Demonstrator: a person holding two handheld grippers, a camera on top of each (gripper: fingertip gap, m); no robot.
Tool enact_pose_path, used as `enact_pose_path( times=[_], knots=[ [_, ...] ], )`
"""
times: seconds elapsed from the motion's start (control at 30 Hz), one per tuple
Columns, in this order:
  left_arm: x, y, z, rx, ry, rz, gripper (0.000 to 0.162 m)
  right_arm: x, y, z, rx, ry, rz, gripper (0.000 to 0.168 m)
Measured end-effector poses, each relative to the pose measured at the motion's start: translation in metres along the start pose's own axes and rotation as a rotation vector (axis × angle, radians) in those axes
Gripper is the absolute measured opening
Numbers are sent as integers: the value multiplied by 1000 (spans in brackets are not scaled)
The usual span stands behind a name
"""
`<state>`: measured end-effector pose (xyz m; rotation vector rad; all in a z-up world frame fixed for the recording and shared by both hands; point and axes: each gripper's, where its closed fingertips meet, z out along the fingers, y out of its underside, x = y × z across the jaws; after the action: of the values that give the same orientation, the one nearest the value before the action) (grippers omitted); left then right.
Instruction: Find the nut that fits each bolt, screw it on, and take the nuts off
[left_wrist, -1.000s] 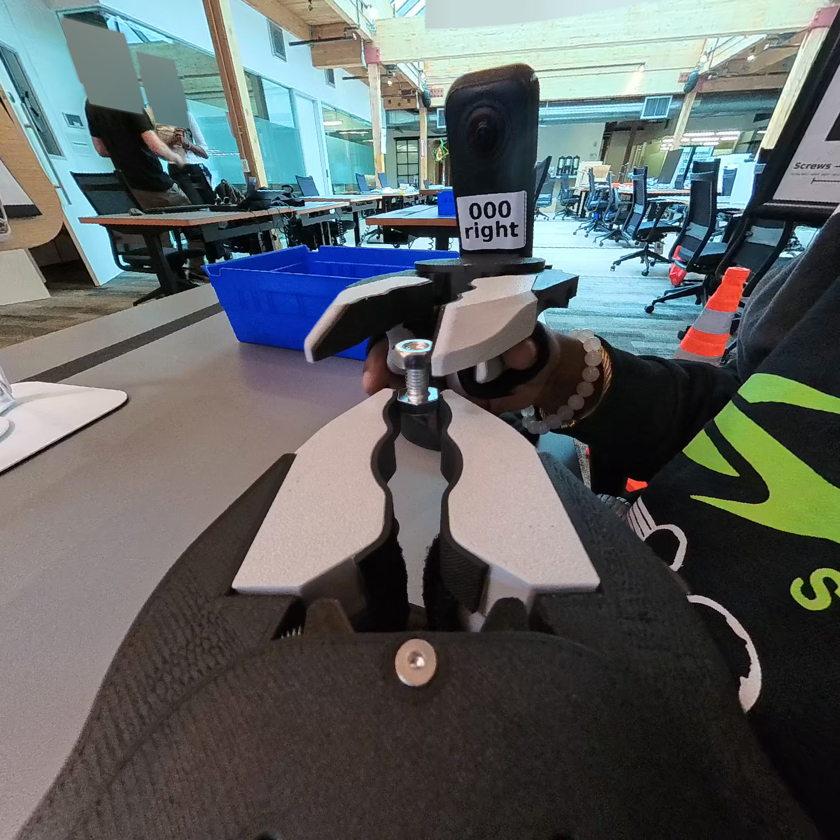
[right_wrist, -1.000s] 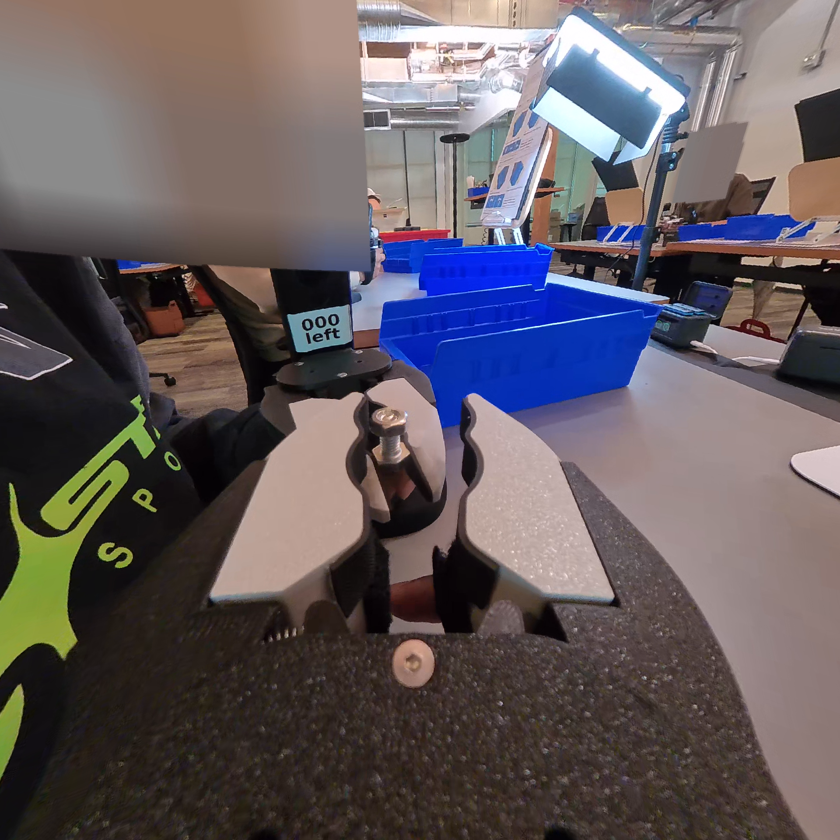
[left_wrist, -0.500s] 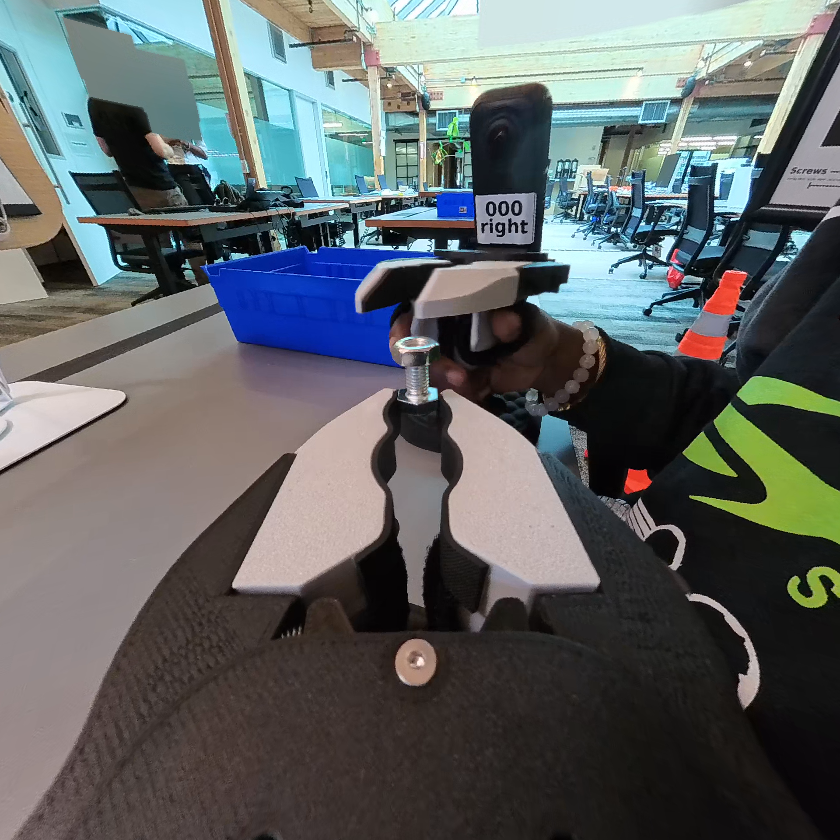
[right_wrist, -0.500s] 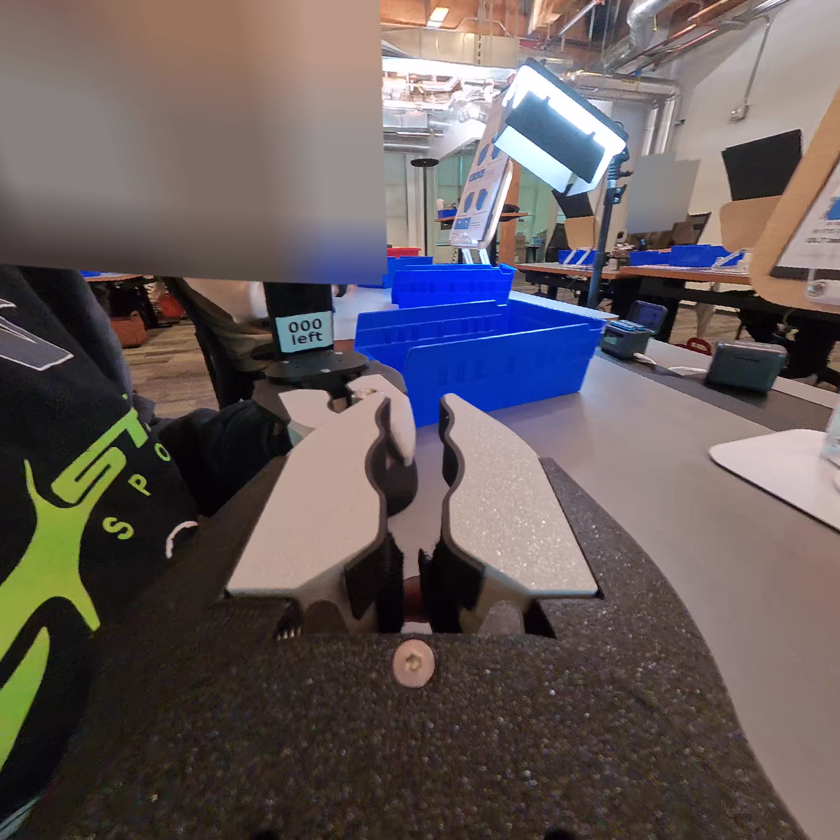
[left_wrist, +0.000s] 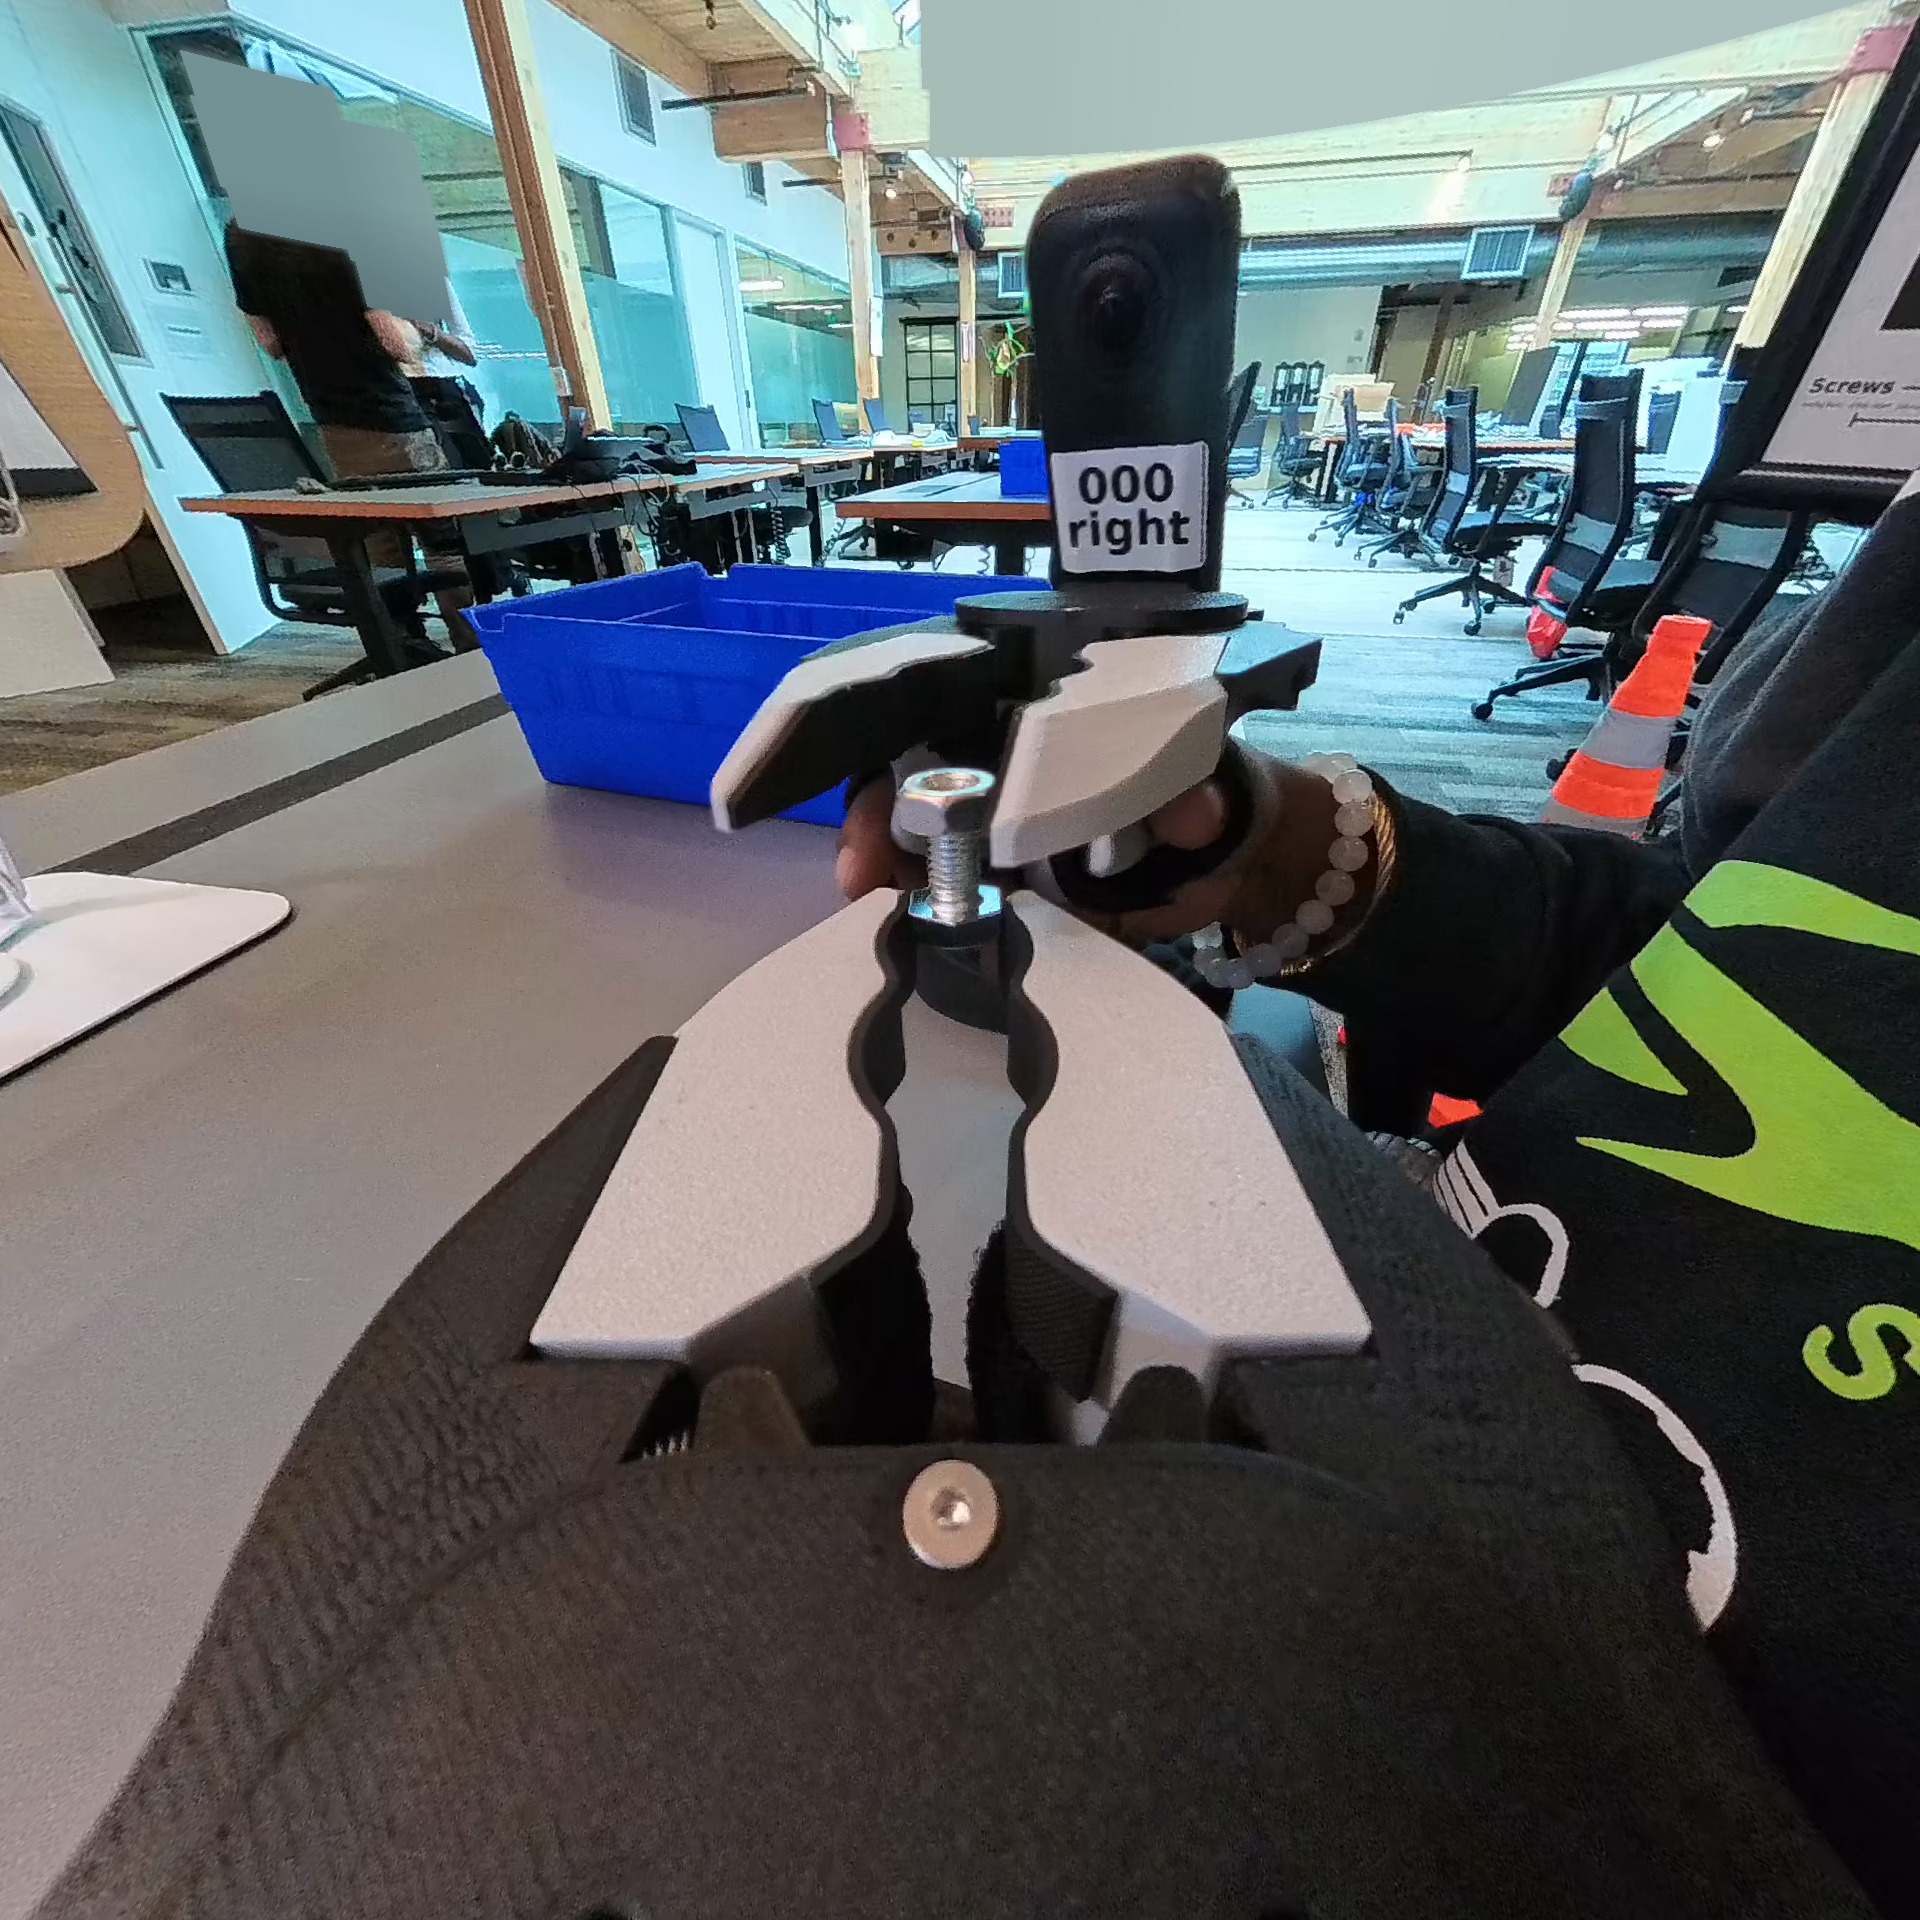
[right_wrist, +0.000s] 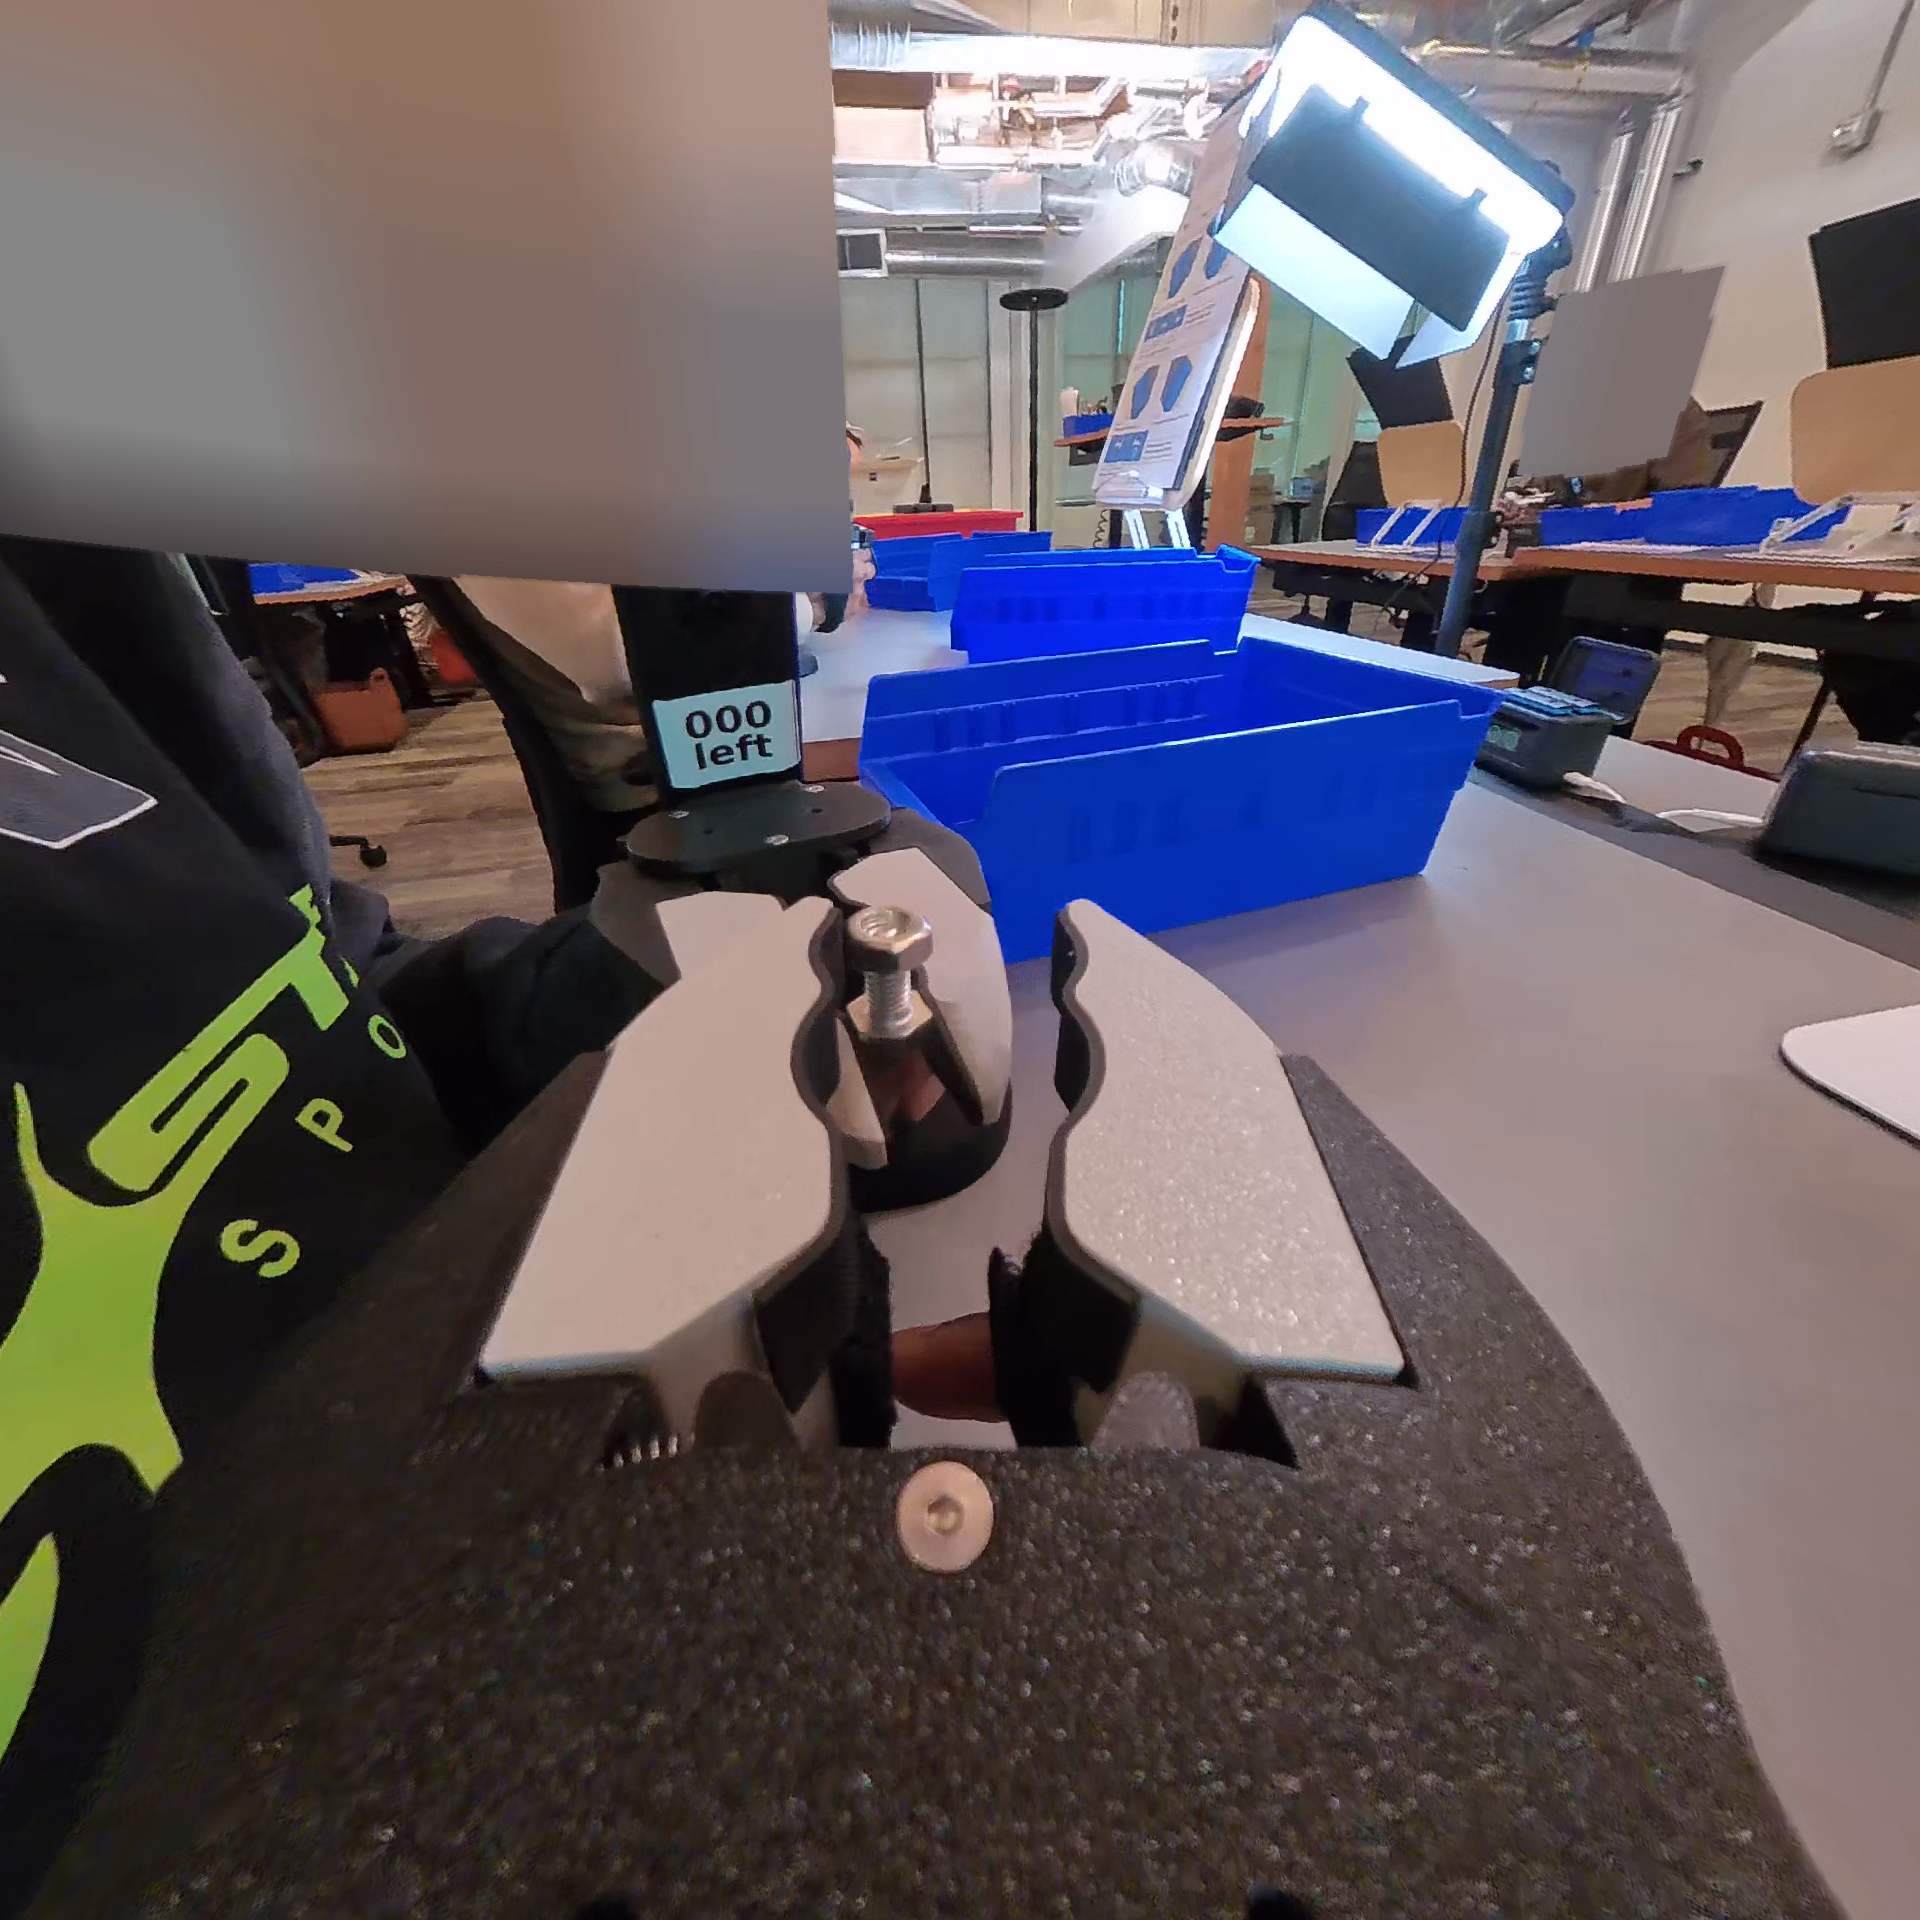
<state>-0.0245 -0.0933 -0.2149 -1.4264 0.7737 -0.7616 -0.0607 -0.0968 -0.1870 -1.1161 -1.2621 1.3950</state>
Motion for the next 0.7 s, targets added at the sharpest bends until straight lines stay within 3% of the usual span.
enact_pose_path(
  times=[0.17,0.23,0.33,0.53,0.7],
  knots=[
    [-1,0,0,2,-2,-4,15,3,-1,-14,5,16,-15,37],
    [0,-1,-1,7,3,-5,15,11,-4,-22,22,59,-18,23],
    [0,0,0,1,2,0,15,15,-8,-30,50,78,-13,17],
    [0,0,0,0,1,-3,15,-1,-9,-16,42,-8,-5,31],
    [0,0,0,1,0,-5,15,-8,-6,1,21,-45,-8,33]
  ],
)
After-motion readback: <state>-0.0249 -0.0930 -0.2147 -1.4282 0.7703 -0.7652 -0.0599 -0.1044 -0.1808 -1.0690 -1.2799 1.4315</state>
